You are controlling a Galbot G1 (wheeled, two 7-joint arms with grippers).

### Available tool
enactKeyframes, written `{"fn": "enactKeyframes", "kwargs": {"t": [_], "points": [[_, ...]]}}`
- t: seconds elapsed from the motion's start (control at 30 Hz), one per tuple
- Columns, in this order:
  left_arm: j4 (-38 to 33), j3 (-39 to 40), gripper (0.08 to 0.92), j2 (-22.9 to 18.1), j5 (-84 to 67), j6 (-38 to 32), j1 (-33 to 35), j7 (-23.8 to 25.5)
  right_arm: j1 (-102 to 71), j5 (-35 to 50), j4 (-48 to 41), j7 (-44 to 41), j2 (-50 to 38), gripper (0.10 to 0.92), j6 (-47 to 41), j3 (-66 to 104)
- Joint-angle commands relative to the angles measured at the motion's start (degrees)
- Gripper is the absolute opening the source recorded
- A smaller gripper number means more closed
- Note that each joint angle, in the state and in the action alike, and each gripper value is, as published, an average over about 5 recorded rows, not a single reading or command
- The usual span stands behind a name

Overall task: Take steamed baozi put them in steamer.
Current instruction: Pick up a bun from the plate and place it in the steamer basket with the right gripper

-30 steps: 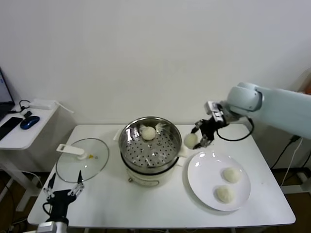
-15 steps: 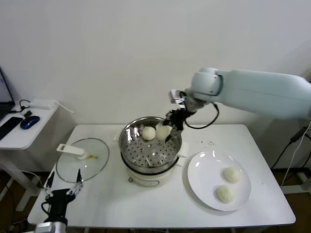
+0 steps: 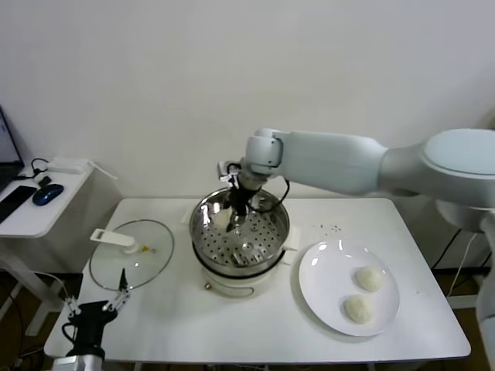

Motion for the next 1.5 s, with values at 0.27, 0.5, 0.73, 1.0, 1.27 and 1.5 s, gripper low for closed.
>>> {"fn": "enactKeyframes", "kwargs": {"t": [0.27, 0.5, 0.73, 1.0, 1.27, 1.5], "points": [[-0.22, -0.07, 0.823, 0.38, 0.2, -0.48, 0.53, 0.0, -6.87, -2.85, -8.35, 0.21, 7.34, 0.628, 0.1, 1.2], [-0.07, 0.04, 0.823, 0.37, 0.31, -0.46, 0.46, 0.01, -7.18, -3.04, -8.4, 0.24, 7.5, 0.628, 0.08, 1.66], [-0.09, 0.09, 0.823, 0.33, 0.38, -0.49, 0.48, 0.02, -7.46, -3.38, -8.42, 0.29, 7.57, 0.628, 0.05, 1.98], [-0.14, 0.07, 0.823, 0.29, 0.37, -0.49, 0.5, 0.02, -7.56, -3.77, -7.92, 0.32, 7.15, 0.669, 0.47, 2.07], [-0.24, 0.19, 0.823, 0.12, 0.35, -0.28, 0.33, 0.02, -4.42, -2.91, -6.18, -1.62, 5.08, 0.819, 0.97, 2.11], [-0.53, 0.42, 0.823, -0.01, 0.38, -0.05, 0.15, 0.04, 5.11, 0.38, 1.81, -5.38, -3.27, 0.823, 2.54, -0.41]]}}
